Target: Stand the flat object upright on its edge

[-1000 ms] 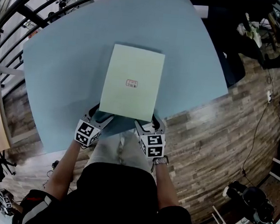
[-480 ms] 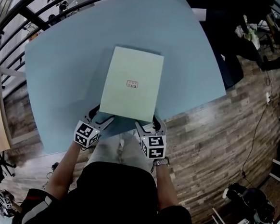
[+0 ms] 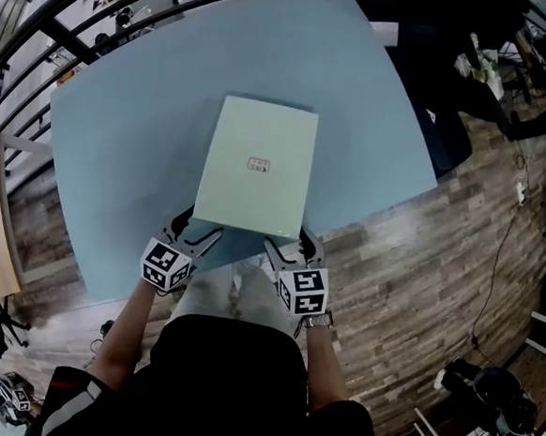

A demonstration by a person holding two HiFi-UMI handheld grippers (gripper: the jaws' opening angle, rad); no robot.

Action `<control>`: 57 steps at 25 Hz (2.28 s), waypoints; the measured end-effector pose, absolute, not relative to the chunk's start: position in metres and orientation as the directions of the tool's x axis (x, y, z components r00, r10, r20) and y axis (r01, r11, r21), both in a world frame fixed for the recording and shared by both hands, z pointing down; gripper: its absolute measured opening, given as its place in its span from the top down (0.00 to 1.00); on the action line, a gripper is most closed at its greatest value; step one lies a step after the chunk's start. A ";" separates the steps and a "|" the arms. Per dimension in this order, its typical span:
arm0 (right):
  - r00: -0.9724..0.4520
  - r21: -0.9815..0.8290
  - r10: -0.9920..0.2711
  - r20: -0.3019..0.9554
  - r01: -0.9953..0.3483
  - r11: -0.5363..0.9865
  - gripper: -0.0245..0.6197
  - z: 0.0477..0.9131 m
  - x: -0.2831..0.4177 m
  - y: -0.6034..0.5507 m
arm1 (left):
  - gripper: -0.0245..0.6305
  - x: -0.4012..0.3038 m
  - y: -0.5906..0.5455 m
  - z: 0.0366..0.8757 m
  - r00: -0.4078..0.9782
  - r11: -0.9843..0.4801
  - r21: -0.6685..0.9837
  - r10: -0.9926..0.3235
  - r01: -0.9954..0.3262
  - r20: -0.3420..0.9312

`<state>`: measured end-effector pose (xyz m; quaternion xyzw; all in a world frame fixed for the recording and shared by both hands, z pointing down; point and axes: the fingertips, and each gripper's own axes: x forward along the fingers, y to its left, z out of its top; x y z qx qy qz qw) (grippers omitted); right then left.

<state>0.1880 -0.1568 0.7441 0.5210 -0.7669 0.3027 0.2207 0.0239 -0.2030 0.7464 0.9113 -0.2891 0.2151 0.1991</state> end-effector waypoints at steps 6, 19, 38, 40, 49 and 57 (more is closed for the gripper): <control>-0.356 -0.232 -0.683 0.638 -0.934 0.271 0.48 0.732 0.188 -0.159 | 0.47 0.025 -0.206 0.734 0.747 -0.750 0.245 -0.455 -0.615 0.485; -0.352 -0.224 -0.715 0.604 -0.936 0.272 0.48 0.705 0.191 -0.158 | 0.47 0.028 -0.204 0.707 0.738 -0.739 0.225 -0.495 -0.635 0.458; -0.360 -0.219 -0.746 0.561 -0.933 0.285 0.45 0.673 0.200 -0.160 | 0.47 0.036 -0.200 0.674 0.759 -0.741 0.242 -0.511 -0.627 0.403; -0.361 -0.214 -0.749 0.556 -0.933 0.290 0.45 0.667 0.200 -0.161 | 0.47 0.036 -0.201 0.668 0.762 -0.744 0.237 -0.515 -0.625 0.393; -0.357 -0.195 -0.762 0.541 -0.934 0.299 0.45 0.650 0.200 -0.164 | 0.47 0.037 -0.205 0.651 0.765 -0.750 0.221 -0.527 -0.623 0.370; -0.352 -0.188 -0.774 0.526 -0.936 0.297 0.45 0.636 0.206 -0.167 | 0.47 0.042 -0.207 0.636 0.778 -0.764 0.215 -0.520 -0.608 0.352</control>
